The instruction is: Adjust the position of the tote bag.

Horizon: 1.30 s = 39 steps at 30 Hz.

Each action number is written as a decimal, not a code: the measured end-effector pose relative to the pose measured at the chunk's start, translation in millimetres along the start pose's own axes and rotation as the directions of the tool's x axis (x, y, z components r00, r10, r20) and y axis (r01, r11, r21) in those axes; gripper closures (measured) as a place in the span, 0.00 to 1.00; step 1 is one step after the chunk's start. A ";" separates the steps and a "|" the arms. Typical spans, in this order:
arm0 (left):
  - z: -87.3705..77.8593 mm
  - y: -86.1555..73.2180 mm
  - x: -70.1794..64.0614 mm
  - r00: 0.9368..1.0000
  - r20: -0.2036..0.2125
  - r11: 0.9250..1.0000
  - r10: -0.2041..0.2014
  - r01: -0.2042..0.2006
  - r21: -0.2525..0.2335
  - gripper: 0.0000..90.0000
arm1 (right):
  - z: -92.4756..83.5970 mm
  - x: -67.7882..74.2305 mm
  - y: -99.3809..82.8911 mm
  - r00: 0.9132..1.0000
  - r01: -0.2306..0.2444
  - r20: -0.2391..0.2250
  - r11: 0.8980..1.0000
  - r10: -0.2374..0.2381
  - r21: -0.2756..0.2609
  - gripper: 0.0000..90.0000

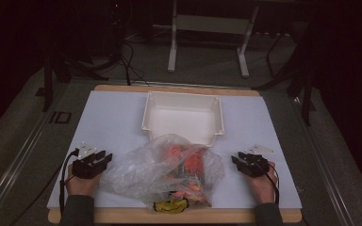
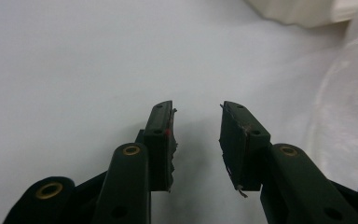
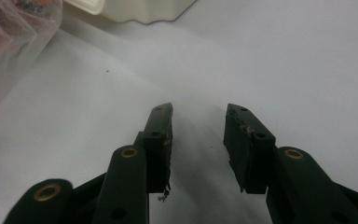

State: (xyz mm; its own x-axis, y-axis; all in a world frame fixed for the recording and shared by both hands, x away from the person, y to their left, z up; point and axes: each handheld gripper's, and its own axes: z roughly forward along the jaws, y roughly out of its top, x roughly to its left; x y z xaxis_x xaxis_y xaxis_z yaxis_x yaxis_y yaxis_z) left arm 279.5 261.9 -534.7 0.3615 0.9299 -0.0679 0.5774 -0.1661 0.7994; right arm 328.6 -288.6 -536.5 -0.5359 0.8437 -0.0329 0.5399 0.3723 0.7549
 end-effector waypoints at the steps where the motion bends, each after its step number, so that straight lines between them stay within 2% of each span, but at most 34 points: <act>1: -0.8 0.2 -0.3 1.000 0.009 1.000 0.002 -0.002 -0.005 0.71 | -0.3 0.7 0.0 1.000 0.003 -0.003 1.000 -0.003 -0.002 0.68; 3: -2.3 0.7 -1.4 1.000 0.031 1.000 0.006 -0.006 -0.012 0.71 | -1.0 1.4 -0.2 1.000 0.013 -0.006 1.000 -0.013 -0.003 0.68; 8: -7.6 4.3 -4.5 0.998 0.056 0.999 0.025 -0.024 -0.026 0.71 | -3.3 3.8 0.5 1.000 0.020 -0.015 1.000 -0.020 -0.005 0.70; 17: -17.7 12.3 -10.3 0.994 0.101 0.999 0.032 -0.027 -0.045 0.70 | -10.9 4.8 6.3 0.998 0.028 -0.048 0.999 -0.029 -0.030 0.75; 27: -28.4 21.3 -19.0 0.990 0.125 0.996 0.065 -0.057 -0.068 0.70 | -17.9 8.1 16.6 0.995 0.067 -0.071 0.997 -0.070 -0.040 0.79; 35: -33.2 25.3 -22.7 0.986 0.151 0.995 0.070 -0.058 -0.079 0.69 | -16.8 14.5 21.7 0.991 0.094 -0.086 0.995 -0.098 -0.039 0.79; 39: -33.4 26.2 -25.5 0.984 0.164 0.995 0.073 -0.061 -0.077 0.69 | -16.8 17.3 23.8 0.990 0.092 -0.100 0.995 -0.096 -0.045 0.79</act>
State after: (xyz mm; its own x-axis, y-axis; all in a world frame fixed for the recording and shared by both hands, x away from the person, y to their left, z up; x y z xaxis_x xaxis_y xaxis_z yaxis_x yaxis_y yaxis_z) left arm 261.0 244.8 -492.1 0.5177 0.8489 -0.1066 0.4961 -0.1963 0.8457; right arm 321.4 -271.6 -508.1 -0.6476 0.7610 -0.0398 0.4582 0.4305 0.7776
